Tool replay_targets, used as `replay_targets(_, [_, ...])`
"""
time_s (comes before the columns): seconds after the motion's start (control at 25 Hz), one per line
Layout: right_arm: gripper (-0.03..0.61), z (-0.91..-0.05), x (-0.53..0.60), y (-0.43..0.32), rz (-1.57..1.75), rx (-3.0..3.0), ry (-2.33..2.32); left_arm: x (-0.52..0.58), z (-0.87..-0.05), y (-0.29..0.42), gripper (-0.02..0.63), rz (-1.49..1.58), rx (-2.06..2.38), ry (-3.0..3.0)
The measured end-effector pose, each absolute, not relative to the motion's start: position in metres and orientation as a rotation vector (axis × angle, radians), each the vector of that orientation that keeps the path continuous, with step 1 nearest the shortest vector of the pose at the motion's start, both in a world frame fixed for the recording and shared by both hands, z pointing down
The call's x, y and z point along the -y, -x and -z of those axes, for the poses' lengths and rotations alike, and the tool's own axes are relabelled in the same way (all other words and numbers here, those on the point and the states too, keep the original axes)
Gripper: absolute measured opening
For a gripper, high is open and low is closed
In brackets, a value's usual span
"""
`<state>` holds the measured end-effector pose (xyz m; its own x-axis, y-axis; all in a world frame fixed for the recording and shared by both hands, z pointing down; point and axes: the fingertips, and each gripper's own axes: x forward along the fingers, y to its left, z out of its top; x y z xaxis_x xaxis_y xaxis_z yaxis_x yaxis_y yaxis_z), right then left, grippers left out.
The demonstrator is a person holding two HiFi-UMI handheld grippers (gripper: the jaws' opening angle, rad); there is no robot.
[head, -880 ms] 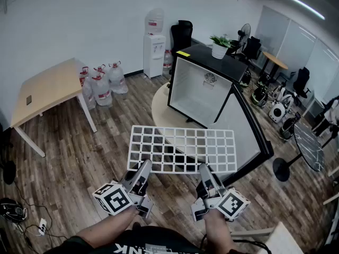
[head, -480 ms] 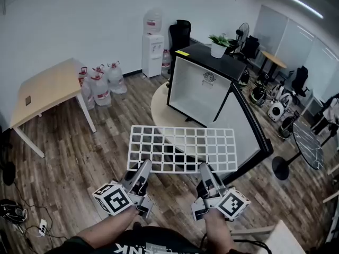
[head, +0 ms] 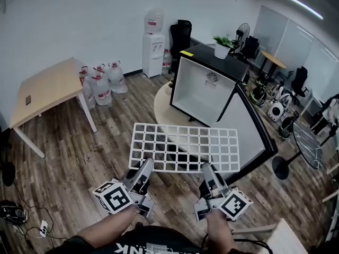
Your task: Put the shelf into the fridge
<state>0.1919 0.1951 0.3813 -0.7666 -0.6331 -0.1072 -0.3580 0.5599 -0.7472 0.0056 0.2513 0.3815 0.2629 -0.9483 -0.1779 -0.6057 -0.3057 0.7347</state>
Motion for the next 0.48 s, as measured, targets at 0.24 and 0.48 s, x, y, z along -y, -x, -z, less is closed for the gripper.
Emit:
replay_targets(0.24, [0.092,-0.385,-0.198,-0.174,1.082,-2.415,0.817,-0.254,-0.382,0.014,0.086,0.856,1.363,-2.012])
replay_targets(0.48, [0.118,-0.389,-0.198,-0.155,1.025,-2.456,0.864,-0.257,-0.382,0.043,0.078,0.886,1.337,-2.025])
